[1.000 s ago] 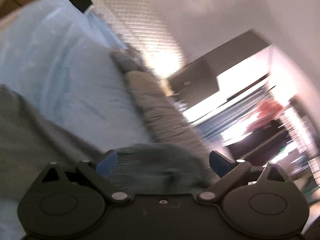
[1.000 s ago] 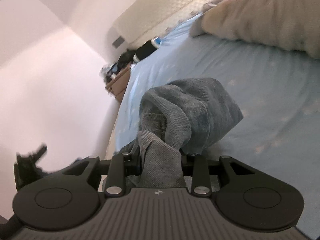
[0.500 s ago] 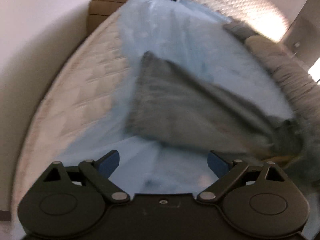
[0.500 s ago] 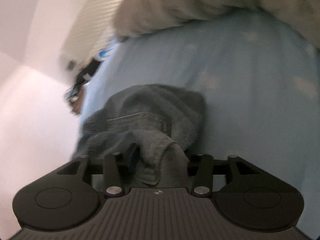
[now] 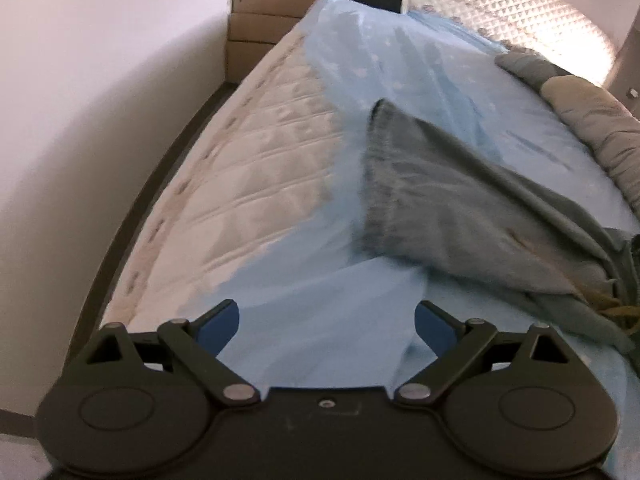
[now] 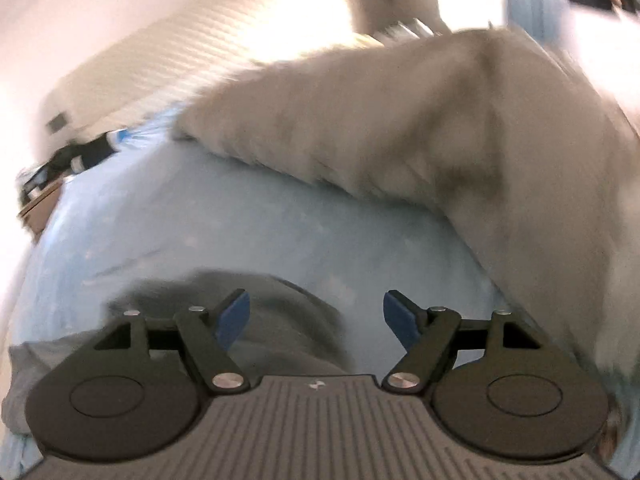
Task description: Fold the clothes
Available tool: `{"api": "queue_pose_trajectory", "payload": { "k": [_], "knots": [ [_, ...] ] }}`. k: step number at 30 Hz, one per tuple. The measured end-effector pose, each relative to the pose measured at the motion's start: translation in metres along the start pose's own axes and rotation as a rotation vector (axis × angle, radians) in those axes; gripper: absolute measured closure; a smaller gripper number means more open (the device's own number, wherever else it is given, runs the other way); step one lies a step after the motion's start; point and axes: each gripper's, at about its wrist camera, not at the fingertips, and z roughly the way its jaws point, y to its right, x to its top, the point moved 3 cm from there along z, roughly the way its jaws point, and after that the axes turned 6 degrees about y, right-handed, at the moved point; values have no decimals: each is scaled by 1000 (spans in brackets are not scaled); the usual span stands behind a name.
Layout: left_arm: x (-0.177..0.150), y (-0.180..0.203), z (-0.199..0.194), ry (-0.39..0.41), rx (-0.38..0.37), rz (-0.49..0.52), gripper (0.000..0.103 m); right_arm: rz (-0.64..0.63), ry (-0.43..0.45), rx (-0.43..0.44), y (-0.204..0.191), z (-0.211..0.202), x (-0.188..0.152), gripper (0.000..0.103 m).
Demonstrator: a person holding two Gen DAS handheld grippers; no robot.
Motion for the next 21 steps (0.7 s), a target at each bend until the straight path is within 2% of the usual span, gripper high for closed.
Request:
{"api": "queue_pose_trajectory", "payload": {
  "k": [4,6,9,12,15,18,21],
  "knots": [
    [-9,-14,-11,19,25,-19,9,-106,36,207,-108,30,12,26],
    [-12,-24,-13,38,46,-32,9,-126,15,324,-179,55,8,27],
    [-18,-40,-7,25,79,-20,9,-164,-17,494,-277,85,-7,27],
    [-25,-52,-1,-18,56,-15,14,-206,-113,617,-377,118,-33,27],
    [-31,-54,1,-43,37,16,17,-263,-235,658,-460,148,-66,28],
    [-36,-53,0,-50,5,36,17,-375,-324,653,-530,173,-100,32],
    [-39,-53,0,-35,-1,65,18,-469,-358,630,-578,185,-124,34]
  ]
}}
